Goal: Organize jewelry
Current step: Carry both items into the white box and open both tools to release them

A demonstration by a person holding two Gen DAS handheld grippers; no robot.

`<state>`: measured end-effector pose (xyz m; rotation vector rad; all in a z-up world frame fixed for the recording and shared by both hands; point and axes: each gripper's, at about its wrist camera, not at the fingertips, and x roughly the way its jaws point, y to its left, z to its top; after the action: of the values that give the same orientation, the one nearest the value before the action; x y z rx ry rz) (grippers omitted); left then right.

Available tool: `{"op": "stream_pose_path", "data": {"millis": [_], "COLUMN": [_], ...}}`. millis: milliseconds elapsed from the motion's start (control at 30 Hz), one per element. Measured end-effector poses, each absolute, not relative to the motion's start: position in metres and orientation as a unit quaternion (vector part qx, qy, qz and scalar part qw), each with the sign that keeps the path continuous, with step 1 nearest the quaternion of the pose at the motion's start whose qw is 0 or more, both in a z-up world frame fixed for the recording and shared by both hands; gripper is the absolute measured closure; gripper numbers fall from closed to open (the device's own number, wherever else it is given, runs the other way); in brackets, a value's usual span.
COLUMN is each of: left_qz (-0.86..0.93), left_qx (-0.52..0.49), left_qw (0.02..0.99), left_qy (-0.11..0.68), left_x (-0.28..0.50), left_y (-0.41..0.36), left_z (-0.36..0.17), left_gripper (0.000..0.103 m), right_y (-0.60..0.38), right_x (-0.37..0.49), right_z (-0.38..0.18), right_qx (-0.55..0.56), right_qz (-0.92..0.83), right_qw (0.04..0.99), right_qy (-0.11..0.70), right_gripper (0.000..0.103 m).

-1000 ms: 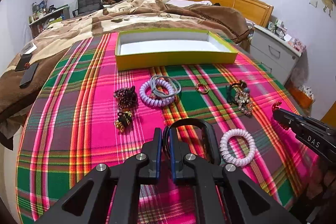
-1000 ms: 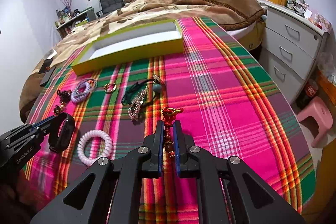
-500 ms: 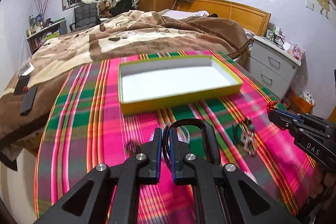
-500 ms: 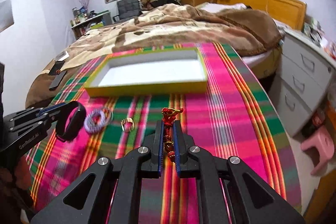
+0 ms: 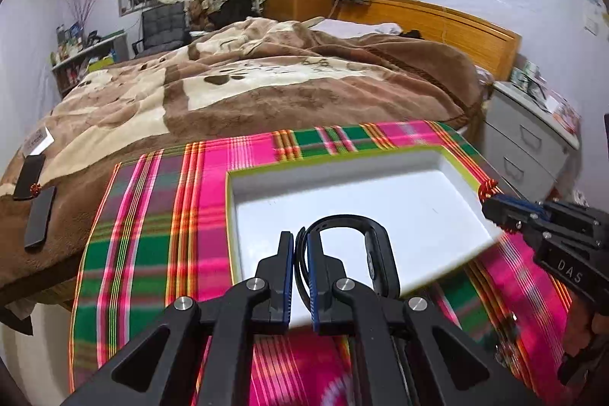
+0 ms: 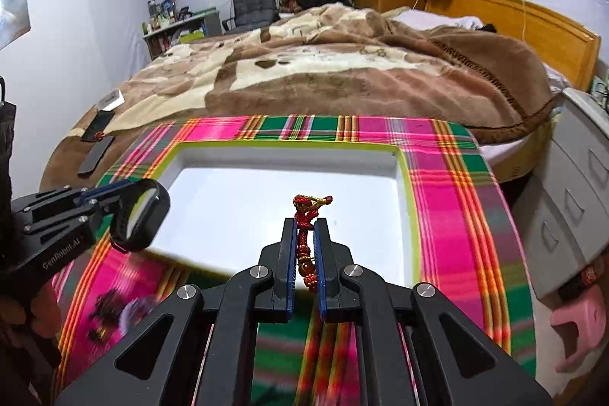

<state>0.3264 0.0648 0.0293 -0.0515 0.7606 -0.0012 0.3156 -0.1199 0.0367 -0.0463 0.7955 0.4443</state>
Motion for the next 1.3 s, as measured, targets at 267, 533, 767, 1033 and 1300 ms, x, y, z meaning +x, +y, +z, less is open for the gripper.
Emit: {"op": "stream_pose_path", "data": {"millis": [267,533,767,1033,1300], "left_qz": [0.017,0.02,0.01,0.0,-0.002], "left_qx": [-0.016,-0.016,-0.023,-0.041,-0.046], "left_qw": [0.915,0.905,0.902,0.911,0.928], "left_qy": [0.402,0.424,0.43,0.41,0.37], "left_x": [0.387,0.41,0.412,0.391,0.332], "left_y": [0.077,0.076,0.078,0.079,0.074], "left_z": [0.006,-0.01,-0.012,0.006,0.032], "left_gripper": [0.096,0.095,0.095,0.095,0.095], "right_y": [-0.109,-0.103,-0.103,-0.114,-0.131], "right_x": [0.377,0.396,0.398,0.373,0.314], "right_z": [0.011,-0.005,-0.006,0.017,0.039], "right_qx": [-0.028,-0.033,-0.023,-0.01,0.013], "right_qz": [0.208,0.206,0.209,0.214,0.225], "right_qw": [0.883,0.872,0.873,0.883,0.893], "right_qy": [0.42,0.442,0.44,0.418,0.39], "right_gripper": [0.094,0.094,0.078,0.071,0.071]}}
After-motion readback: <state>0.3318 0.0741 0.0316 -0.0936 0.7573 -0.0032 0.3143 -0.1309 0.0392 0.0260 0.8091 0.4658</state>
